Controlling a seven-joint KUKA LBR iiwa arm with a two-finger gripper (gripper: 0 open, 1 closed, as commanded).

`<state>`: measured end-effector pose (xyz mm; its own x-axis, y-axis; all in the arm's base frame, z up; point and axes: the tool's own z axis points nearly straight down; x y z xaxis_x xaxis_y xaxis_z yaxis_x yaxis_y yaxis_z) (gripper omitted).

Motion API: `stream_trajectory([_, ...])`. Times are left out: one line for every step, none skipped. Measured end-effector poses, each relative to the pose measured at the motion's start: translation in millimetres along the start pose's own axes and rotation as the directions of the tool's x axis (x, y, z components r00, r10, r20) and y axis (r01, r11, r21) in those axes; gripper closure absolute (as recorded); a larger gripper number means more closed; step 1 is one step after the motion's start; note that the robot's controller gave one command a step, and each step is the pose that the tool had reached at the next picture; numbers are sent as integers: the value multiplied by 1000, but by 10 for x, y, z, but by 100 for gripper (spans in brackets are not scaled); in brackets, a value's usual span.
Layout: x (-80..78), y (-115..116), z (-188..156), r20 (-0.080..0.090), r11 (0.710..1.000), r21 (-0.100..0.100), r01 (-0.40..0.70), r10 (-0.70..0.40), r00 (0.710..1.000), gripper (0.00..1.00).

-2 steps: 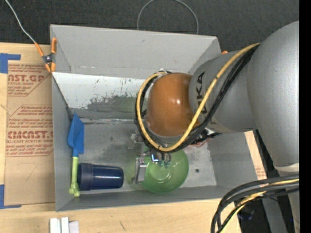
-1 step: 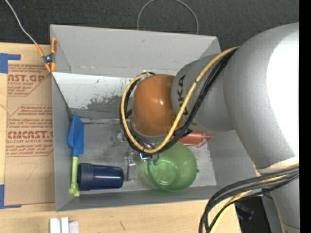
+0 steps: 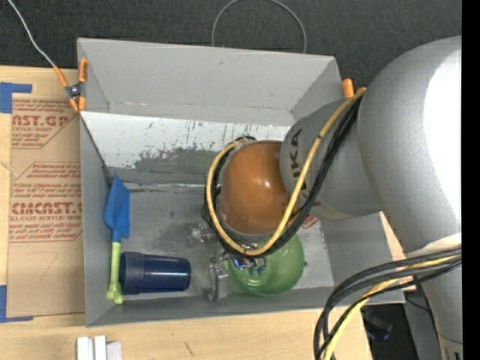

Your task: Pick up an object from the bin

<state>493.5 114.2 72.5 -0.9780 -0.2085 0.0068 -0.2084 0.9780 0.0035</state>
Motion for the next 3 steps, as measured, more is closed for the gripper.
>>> stream_trajectory([-50,375,20,15,994,-2,-112,112,994,0])
stream_trajectory([-276,630,32,-1,997,-1,-73,73,997,100])
stream_trajectory([-276,630,32,-1,997,-1,-73,73,997,100])
